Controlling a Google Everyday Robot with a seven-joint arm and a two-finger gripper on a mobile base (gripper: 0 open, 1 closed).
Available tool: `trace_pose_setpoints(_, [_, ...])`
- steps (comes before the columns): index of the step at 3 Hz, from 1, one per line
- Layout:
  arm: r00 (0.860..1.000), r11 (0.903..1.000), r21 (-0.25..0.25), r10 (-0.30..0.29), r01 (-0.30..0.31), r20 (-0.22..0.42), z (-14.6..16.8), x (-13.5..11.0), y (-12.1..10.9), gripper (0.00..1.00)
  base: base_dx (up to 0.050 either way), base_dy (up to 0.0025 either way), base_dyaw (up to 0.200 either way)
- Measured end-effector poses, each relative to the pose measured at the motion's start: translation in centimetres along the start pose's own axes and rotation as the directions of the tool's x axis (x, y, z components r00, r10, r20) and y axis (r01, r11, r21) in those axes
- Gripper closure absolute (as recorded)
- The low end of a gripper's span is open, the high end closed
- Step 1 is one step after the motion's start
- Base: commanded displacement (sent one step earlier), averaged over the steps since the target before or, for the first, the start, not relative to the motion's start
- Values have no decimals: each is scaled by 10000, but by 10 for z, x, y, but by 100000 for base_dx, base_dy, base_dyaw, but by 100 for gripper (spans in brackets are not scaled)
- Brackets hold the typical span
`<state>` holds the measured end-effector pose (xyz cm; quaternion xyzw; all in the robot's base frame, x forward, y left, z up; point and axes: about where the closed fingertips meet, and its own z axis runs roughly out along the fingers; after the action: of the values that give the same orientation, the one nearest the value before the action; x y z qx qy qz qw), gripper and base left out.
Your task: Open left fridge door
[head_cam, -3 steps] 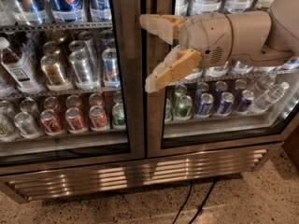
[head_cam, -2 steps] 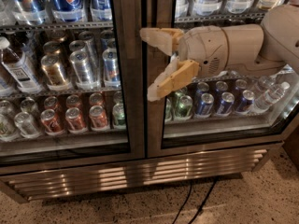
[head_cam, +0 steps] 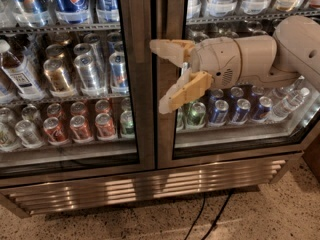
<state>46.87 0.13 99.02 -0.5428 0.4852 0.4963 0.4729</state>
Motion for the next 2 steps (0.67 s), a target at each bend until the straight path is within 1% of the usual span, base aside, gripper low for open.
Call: trace_pose_setpoints(2, [9999, 9999, -54, 127, -127, 22, 0, 6, 0, 0, 0, 0, 0])
